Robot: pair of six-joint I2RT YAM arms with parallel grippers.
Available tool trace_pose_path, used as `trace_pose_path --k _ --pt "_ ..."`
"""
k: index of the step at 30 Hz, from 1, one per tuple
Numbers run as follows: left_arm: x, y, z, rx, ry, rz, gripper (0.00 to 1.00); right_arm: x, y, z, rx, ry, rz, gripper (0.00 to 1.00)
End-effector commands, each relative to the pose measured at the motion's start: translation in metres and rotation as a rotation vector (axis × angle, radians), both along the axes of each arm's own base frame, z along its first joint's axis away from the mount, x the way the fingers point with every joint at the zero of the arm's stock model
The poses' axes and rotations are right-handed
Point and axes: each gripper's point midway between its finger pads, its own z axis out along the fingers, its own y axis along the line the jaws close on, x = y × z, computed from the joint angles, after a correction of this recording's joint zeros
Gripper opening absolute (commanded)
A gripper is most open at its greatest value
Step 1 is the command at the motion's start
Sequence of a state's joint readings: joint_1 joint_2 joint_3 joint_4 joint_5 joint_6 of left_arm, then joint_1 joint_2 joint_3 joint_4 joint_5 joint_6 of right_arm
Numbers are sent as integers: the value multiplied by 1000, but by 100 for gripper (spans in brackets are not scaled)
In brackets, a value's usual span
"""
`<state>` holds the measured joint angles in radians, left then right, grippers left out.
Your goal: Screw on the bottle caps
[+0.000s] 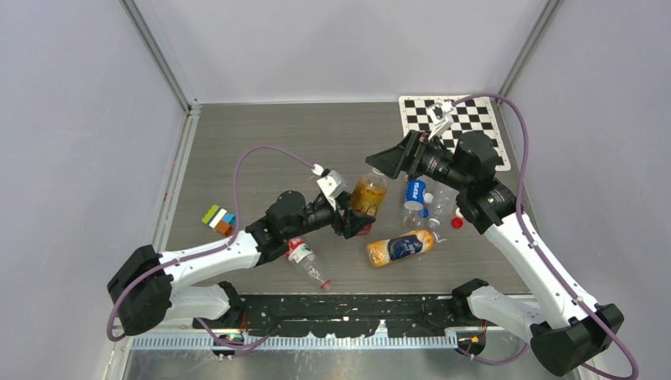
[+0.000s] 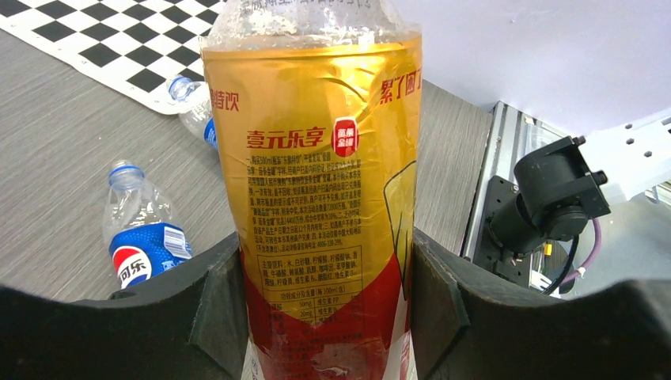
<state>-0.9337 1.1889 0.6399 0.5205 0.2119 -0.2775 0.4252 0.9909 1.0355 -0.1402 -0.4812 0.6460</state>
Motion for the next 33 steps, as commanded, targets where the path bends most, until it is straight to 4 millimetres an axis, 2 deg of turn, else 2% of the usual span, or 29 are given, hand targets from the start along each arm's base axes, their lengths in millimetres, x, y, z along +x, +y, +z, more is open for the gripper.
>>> trace_pose_path --k 1,11,20,26,29,33 --pt "4 -9 42 -99 -80 -18 0 -4 8 15 48 -47 55 81" --pt "23 4 31 -53 -40 115 0 -19 6 22 61 -53 83 81" --pt "43 21 4 80 11 259 0 -41 3 41 76 -76 136 81" --pt "51 33 -5 149 15 311 0 -54 5 53 99 -97 190 81" --pt "50 35 -4 148 8 307 0 -51 2 50 77 -103 159 81" --pt "40 35 2 120 -26 233 0 -39 -11 29 -55 -108 76 82"
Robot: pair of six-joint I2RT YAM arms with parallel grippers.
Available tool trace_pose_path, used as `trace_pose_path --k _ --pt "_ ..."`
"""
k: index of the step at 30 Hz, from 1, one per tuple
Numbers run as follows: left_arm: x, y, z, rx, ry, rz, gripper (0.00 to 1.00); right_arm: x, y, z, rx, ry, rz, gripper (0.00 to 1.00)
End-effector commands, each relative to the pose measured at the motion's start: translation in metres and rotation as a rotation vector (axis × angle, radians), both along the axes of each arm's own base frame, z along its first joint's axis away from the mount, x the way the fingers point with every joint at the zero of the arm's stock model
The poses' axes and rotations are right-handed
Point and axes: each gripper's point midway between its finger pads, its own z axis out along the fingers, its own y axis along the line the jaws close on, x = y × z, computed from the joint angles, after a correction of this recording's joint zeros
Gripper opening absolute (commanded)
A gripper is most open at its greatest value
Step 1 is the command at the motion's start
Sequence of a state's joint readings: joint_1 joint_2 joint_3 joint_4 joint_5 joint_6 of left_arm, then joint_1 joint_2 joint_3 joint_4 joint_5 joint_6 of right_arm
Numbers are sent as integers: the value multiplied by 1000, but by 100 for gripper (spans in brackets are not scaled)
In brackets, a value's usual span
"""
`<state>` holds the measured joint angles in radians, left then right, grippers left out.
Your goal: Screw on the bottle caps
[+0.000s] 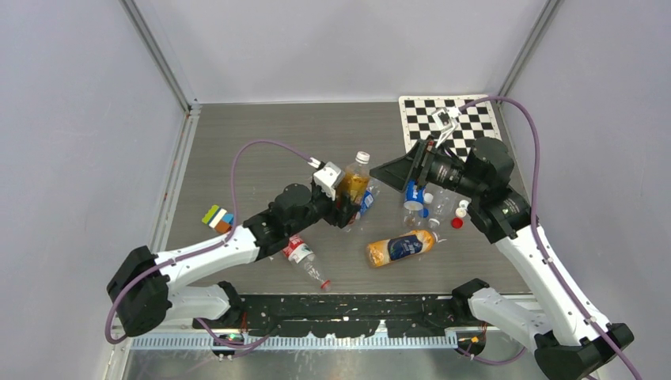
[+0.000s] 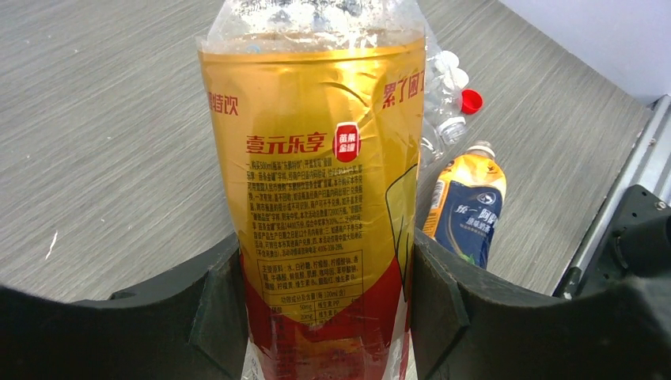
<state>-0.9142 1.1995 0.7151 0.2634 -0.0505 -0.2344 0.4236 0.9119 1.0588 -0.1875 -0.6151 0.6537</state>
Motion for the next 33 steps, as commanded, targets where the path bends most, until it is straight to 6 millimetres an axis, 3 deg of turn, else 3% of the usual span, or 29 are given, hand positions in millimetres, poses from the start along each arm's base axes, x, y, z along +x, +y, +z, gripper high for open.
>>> trace_pose_path --k 1,6,16,26,33 --pt "-8 1 34 -73 -87 -85 0 4 -16 -2 -140 -90 -66 82" --pt "-22 8 44 -132 -100 -240 0 3 -29 -19 -349 -183 -31 81" --pt "-56 12 55 -172 -96 -525 0 -25 -7 -19 -375 -276 300 71" --pt "-65 8 63 -164 -110 -604 0 -4 0 -18 -399 -300 314 63" --pt "-67 6 62 -163 -108 -629 0 -2 7 -20 -378 -282 361 56"
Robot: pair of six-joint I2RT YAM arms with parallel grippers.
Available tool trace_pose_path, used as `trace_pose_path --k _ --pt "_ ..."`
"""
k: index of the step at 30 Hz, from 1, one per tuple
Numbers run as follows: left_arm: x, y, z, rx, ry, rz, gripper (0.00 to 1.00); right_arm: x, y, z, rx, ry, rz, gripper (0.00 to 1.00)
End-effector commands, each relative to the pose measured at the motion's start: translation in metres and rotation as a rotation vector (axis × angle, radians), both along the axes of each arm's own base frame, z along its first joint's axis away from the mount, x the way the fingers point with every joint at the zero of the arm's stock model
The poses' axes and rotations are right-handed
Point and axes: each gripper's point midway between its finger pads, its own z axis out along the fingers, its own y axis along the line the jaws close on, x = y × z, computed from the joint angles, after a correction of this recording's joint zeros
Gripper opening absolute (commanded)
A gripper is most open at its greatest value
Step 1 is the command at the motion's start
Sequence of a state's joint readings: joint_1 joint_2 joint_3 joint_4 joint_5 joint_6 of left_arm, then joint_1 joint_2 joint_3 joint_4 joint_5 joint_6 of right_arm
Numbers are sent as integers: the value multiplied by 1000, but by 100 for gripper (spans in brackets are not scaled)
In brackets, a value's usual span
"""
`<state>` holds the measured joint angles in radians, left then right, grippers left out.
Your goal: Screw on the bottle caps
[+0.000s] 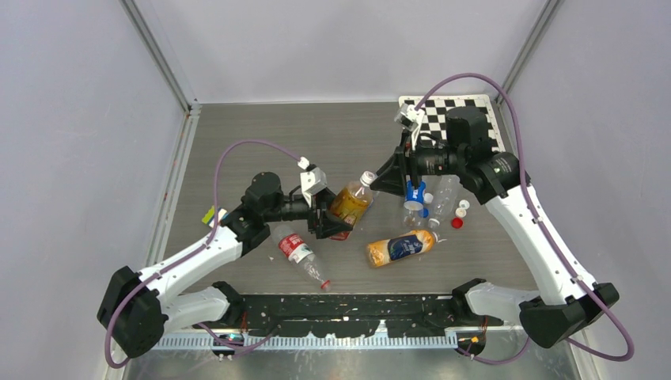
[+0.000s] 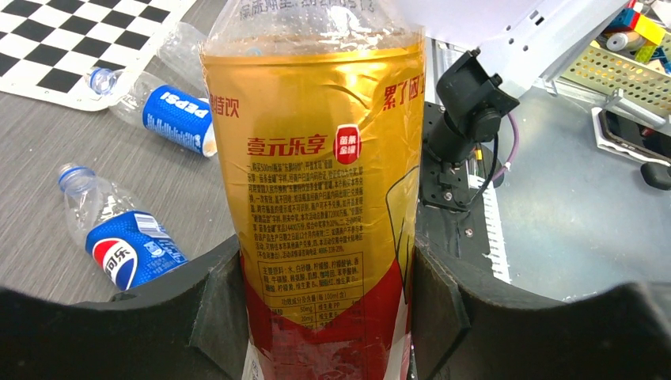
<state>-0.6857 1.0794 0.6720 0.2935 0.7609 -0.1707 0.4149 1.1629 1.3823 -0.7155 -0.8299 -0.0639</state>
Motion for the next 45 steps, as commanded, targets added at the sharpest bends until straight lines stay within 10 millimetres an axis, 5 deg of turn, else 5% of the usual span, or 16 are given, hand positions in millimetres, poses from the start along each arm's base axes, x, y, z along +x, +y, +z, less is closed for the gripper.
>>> trace_pose_path --k 1,14,24,28,40,45 --pt "-1 -4 26 -44 -67 -45 0 -1 5 17 35 -48 50 56" --pt "-3 -5 26 -30 -54 -64 0 -4 10 21 72 -39 90 49" --pt "19 3 25 27 -117 64 0 -8 11 15 84 54 64 12" --pt "35 11 19 113 -198 176 0 0 8 2 80 143 -41 1" --pt "82 44 12 505 -733 592 0 40 4 -64 223 690 -595 0" --pt "86 37 17 577 -916 648 0 40 7 -81 315 812 -684 1"
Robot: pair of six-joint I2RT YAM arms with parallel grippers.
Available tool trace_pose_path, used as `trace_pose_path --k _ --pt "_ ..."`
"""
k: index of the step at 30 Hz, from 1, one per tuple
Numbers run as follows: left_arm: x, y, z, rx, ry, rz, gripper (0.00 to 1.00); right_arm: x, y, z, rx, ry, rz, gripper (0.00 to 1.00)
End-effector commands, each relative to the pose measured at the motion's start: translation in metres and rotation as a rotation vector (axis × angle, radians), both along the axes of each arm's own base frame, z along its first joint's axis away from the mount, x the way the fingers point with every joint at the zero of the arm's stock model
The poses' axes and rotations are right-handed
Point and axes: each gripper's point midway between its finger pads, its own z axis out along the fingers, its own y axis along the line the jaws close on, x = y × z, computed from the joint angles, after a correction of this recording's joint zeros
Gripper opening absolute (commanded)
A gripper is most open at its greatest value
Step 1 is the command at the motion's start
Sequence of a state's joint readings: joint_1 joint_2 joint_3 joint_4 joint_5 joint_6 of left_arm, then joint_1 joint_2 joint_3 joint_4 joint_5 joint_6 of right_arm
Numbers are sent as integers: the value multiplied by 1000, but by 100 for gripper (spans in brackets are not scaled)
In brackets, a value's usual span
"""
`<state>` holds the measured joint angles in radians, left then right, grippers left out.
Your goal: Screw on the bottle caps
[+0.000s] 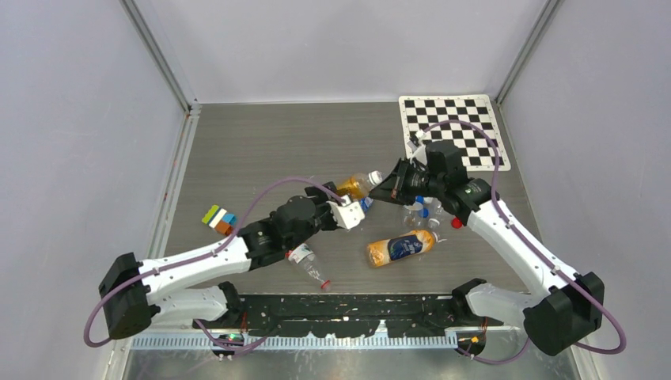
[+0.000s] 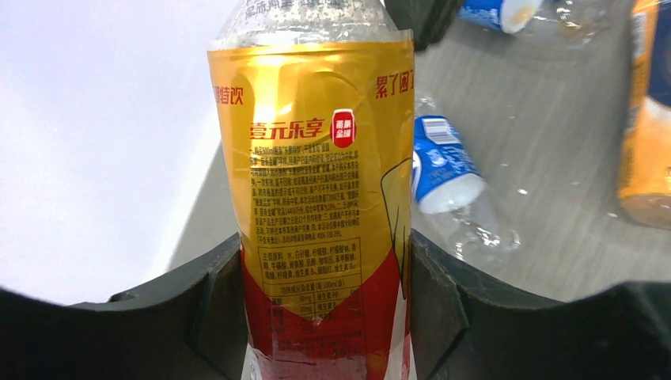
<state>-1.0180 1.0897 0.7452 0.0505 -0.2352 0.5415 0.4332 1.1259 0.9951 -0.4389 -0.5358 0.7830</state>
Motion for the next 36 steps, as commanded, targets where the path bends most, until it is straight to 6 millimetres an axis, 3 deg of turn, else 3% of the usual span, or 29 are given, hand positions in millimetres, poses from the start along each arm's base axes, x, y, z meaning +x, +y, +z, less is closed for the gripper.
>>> trace_pose_path --k 1,3,5,13,17,21,29,36 --pt "20 7 39 45 -275 115 0 14 6 17 149 74 -183 1" --pt "20 6 37 41 -274 115 0 14 8 19 168 68 -184 1" --pt "18 7 33 25 -244 117 0 14 5 23 163 33 -187 8" --pt "8 16 11 -65 -47 124 0 11 -7 46 102 -159 -155 56" --pt "4 25 -5 -184 144 133 0 -2 -17 63 40 -343 -81 73" --pt "-1 25 -10 -306 303 80 0 -16 -28 70 -32 -523 -8 79" --pt "-29 -6 -2 -314 449 -174 0 -35 -29 81 -102 -764 165 83" --pt "-26 -12 7 -339 485 -247 0 -40 -22 80 -134 -862 321 81"
